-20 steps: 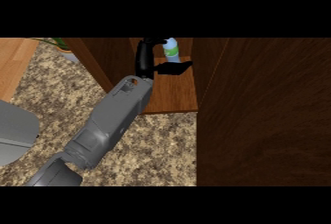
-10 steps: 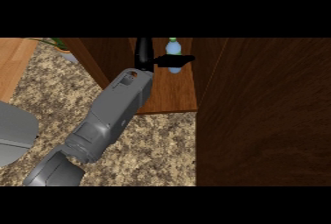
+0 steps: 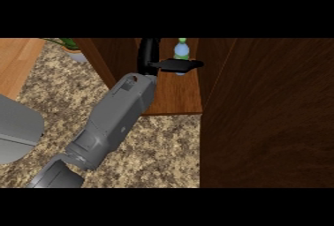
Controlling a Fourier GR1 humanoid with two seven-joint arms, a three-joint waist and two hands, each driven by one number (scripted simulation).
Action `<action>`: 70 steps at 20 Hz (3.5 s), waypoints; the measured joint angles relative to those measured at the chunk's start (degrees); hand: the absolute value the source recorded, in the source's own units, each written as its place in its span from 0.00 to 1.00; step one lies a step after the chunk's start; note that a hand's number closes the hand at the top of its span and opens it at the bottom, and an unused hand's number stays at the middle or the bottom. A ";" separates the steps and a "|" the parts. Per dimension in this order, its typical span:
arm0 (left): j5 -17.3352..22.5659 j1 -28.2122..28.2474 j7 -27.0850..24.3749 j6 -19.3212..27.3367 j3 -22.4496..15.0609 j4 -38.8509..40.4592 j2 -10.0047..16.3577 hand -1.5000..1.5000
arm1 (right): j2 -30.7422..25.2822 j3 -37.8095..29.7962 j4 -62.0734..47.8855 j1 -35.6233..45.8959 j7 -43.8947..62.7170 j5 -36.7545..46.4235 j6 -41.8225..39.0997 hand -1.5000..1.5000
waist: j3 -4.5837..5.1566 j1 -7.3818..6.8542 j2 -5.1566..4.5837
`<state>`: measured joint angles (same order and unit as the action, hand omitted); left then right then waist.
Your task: Pick up the bottled water, place it into the cabinet and close the cabinet
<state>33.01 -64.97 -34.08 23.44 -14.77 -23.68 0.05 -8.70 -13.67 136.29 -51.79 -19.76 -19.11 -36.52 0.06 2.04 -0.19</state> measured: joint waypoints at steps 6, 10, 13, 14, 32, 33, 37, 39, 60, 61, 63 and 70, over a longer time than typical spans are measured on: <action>0.71 6.08 3.76 -0.84 -4.22 -10.24 0.08 0.00 | 0.76 1.72 0.32 0.30 1.98 -0.25 0.95 0.00 | 0.00 -1.73 0.53; 1.37 11.81 5.78 0.11 -7.59 -18.87 0.00 0.00 | 0.82 2.59 0.52 0.42 3.07 -0.39 1.49 0.00 | 0.00 -2.18 0.65; 0.46 17.20 7.03 1.18 -9.76 -26.14 0.24 0.00 | 1.53 3.79 0.61 0.17 3.38 -0.32 1.89 0.00 | 0.00 -2.64 0.81; 0.12 18.82 7.37 1.48 -10.46 -28.56 0.28 0.00 | 1.36 3.53 0.61 -0.18 3.15 -0.33 1.54 0.00 | 0.00 -2.62 0.81; -3.12 51.18 12.47 3.66 -20.26 -67.28 10.92 0.00 | -4.21 12.86 0.96 2.90 9.04 1.03 -2.82 1.00 | 0.03 -3.04 0.61; -3.25 52.43 12.42 3.64 -20.30 -68.77 11.66 0.00 | -4.68 13.80 1.04 3.08 9.44 1.19 -3.27 1.00 | 0.03 -2.96 0.59; -3.71 58.08 12.51 3.66 -20.82 -74.94 14.90 0.00 | -5.84 18.79 1.42 2.74 11.66 1.91 -4.27 1.00 | 0.05 -2.76 0.58; -3.19 60.84 11.46 2.47 -20.07 -76.78 16.62 0.00 | -6.04 21.94 1.74 2.36 13.21 2.32 -3.97 1.00 | 0.10 -2.73 0.52; 2.02 77.14 6.53 -4.99 -11.60 -87.31 26.90 0.00 | 0.97 47.65 5.75 16.96 31.70 21.44 6.27 1.00 | 0.36 -3.50 0.88; 2.46 77.73 6.35 -5.64 -11.13 -87.56 27.34 0.00 | 0.99 47.90 5.80 18.22 32.69 21.62 6.22 1.00 | 0.33 -3.49 0.91; 3.19 78.36 6.20 -6.63 -10.21 -88.04 28.10 0.00 | 1.16 48.64 5.79 20.69 34.82 21.94 5.97 1.00 | 0.36 -3.66 0.91; 5.50 81.63 5.30 -9.65 -7.19 -89.44 30.45 0.00 | 2.89 53.75 4.65 31.66 41.31 24.24 7.19 1.00 | 0.53 -3.92 1.01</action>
<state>38.52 16.66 -28.78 13.80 -21.96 -113.12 30.51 -5.81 40.08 140.94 -20.13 21.55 5.13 -29.33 0.59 -1.88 0.82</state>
